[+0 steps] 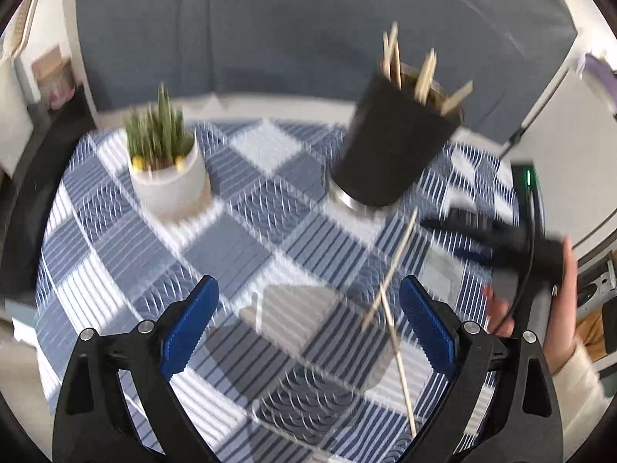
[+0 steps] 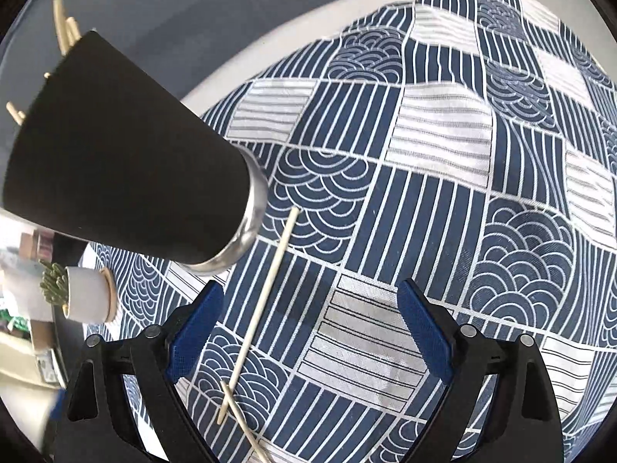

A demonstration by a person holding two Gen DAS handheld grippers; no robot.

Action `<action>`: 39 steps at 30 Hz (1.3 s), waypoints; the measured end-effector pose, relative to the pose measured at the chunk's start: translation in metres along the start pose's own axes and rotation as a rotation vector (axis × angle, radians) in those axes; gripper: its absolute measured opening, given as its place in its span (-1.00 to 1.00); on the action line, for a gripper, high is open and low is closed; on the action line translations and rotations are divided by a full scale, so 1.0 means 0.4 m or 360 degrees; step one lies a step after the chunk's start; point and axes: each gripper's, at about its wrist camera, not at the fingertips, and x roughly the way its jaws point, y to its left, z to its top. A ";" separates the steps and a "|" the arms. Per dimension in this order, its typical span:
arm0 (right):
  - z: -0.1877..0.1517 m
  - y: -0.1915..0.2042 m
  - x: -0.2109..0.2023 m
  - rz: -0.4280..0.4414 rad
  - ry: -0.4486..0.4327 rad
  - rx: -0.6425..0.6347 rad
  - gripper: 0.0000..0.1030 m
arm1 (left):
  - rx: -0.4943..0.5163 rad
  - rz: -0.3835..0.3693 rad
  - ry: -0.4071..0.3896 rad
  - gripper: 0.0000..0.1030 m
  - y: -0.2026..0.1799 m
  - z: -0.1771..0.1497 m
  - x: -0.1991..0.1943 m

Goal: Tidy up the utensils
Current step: 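Lower both open grippers toward the last skewers beside the black cup, then close the left gripper on a skewer while the right gripper grasps another skewer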

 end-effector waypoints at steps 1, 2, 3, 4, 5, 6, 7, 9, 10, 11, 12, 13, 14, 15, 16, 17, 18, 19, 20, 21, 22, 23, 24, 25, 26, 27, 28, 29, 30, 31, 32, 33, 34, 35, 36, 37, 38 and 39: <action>0.001 0.003 0.002 -0.0008 0.0005 -0.0009 0.68 | -0.0007 0.0012 0.0017 0.80 -0.005 -0.018 0.009; 0.004 0.009 0.003 -0.0019 0.0011 -0.0024 0.68 | -0.0023 0.0022 0.0042 0.80 -0.010 -0.040 0.019; 0.006 0.014 0.005 -0.0041 0.0018 -0.0042 0.68 | -0.0038 0.0026 0.0063 0.80 -0.015 -0.058 0.028; 0.011 0.023 0.011 -0.0080 0.0024 -0.0071 0.68 | -0.0050 0.0032 0.0076 0.80 -0.020 -0.073 0.033; 0.012 0.028 0.014 -0.0096 0.0030 -0.0093 0.68 | -0.0063 0.0042 0.0091 0.80 -0.026 -0.091 0.040; 0.015 0.034 0.016 -0.0101 0.0038 -0.0110 0.68 | -0.0073 0.0047 0.0106 0.80 -0.031 -0.106 0.046; 0.017 0.038 0.019 -0.0105 0.0049 -0.0120 0.68 | -0.0080 0.0055 0.0116 0.80 -0.035 -0.117 0.050; 0.024 0.041 0.024 -0.0097 0.0073 -0.0122 0.68 | -0.0101 0.0078 0.0133 0.80 -0.045 -0.142 0.060; 0.024 0.047 0.025 -0.0098 0.0081 -0.0125 0.68 | -0.0111 0.0083 0.0139 0.80 -0.048 -0.151 0.063; 0.026 0.050 0.028 -0.0106 0.0094 -0.0129 0.68 | -0.0129 0.0090 0.0142 0.80 -0.053 -0.160 0.065; 0.027 0.055 0.032 -0.0123 0.0109 -0.0147 0.68 | -0.0144 0.0100 0.0141 0.80 -0.059 -0.169 0.067; 0.029 0.060 0.035 -0.0138 0.0117 -0.0163 0.68 | -0.0152 0.0123 0.0138 0.80 -0.065 -0.177 0.069; 0.030 0.066 0.040 -0.0150 0.0130 -0.0179 0.68 | -0.0155 0.0135 0.0138 0.80 -0.072 -0.181 0.071; 0.030 0.070 0.046 -0.0139 0.0146 -0.0179 0.67 | -0.0164 0.0134 0.0141 0.80 -0.078 -0.187 0.077; 0.032 0.073 0.052 -0.0129 0.0159 -0.0175 0.67 | -0.0182 0.0134 0.0146 0.80 -0.087 -0.193 0.089; 0.034 0.078 0.059 -0.0135 0.0166 -0.0179 0.67 | -0.0194 0.0133 0.0148 0.80 -0.091 -0.196 0.093; 0.036 0.084 0.061 -0.0156 0.0162 -0.0193 0.63 | -0.0207 0.0138 0.0149 0.80 -0.097 -0.200 0.100; 0.038 0.092 0.064 -0.0184 0.0157 -0.0218 0.59 | -0.0213 0.0157 0.0148 0.80 -0.103 -0.203 0.103; 0.039 0.099 0.069 -0.0207 0.0160 -0.0240 0.60 | -0.0210 0.0195 0.0144 0.80 -0.112 -0.204 0.108; 0.040 0.106 0.073 -0.0229 0.0161 -0.0258 0.60 | -0.0205 0.0219 0.0139 0.80 -0.122 -0.204 0.114; 0.040 0.111 0.076 -0.0248 0.0158 -0.0269 0.59 | -0.0206 0.0229 0.0139 0.80 -0.127 -0.203 0.117; 0.038 0.112 0.076 -0.0255 0.0153 -0.0262 0.59 | -0.0212 0.0239 0.0138 0.80 -0.134 -0.202 0.124; 0.036 0.112 0.076 -0.0261 0.0149 -0.0259 0.53 | -0.0216 0.0241 0.0136 0.80 -0.141 -0.201 0.129; 0.033 0.115 0.074 -0.0301 0.0139 -0.0274 0.48 | -0.0218 0.0246 0.0138 0.80 -0.146 -0.200 0.134; 0.031 0.120 0.076 -0.0330 0.0130 -0.0292 0.36 | -0.0219 0.0263 0.0143 0.80 -0.155 -0.200 0.140; 0.028 0.126 0.079 -0.0355 0.0120 -0.0312 0.26 | -0.0223 0.0265 0.0143 0.80 -0.160 -0.199 0.143; 0.025 0.126 0.079 -0.0373 0.0112 -0.0324 0.20 | -0.0229 0.0263 0.0145 0.80 -0.167 -0.199 0.148; 0.020 0.125 0.076 -0.0378 0.0102 -0.0325 0.11 | -0.0234 0.0280 0.0160 0.80 -0.173 -0.201 0.157; 0.017 0.120 0.072 -0.0372 0.0088 -0.0325 0.00 | -0.0235 0.0316 0.0185 0.80 -0.177 -0.205 0.169; 0.015 0.117 0.070 -0.0365 0.0073 -0.0341 -0.08 | -0.0235 0.0348 0.0213 0.79 -0.180 -0.209 0.179; 0.014 0.116 0.067 -0.0377 0.0062 -0.0383 -0.29 | -0.0194 0.0421 0.0224 0.78 -0.187 -0.211 0.191; 0.016 0.109 0.061 -0.0378 0.0054 -0.0425 -0.52 | -0.0166 0.0461 0.0234 0.76 -0.193 -0.212 0.196; 0.016 0.107 0.061 -0.0379 0.0052 -0.0468 -0.61 | -0.0151 0.0494 0.0240 0.75 -0.197 -0.211 0.200; 0.017 0.101 0.061 -0.0361 0.0059 -0.0489 -0.68 | -0.0165 0.0519 0.0237 0.74 -0.197 -0.209 0.200; 0.019 0.093 0.058 -0.0332 0.0069 -0.0486 -0.71 | -0.0189 0.0530 0.0231 0.71 -0.195 -0.207 0.199; 0.024 0.077 0.055 -0.0274 0.0085 -0.0452 -0.71 | -0.0199 0.0537 0.0230 0.70 -0.194 -0.207 0.199; 0.029 0.061 0.051 -0.0232 0.0097 -0.0423 -0.74 | -0.0211 0.0543 0.0228 0.67 -0.193 -0.206 0.197; 0.040 0.042 0.050 -0.0197 0.0109 -0.0405 -0.79 | -0.0216 0.0547 0.0225 0.61 -0.193 -0.207 0.195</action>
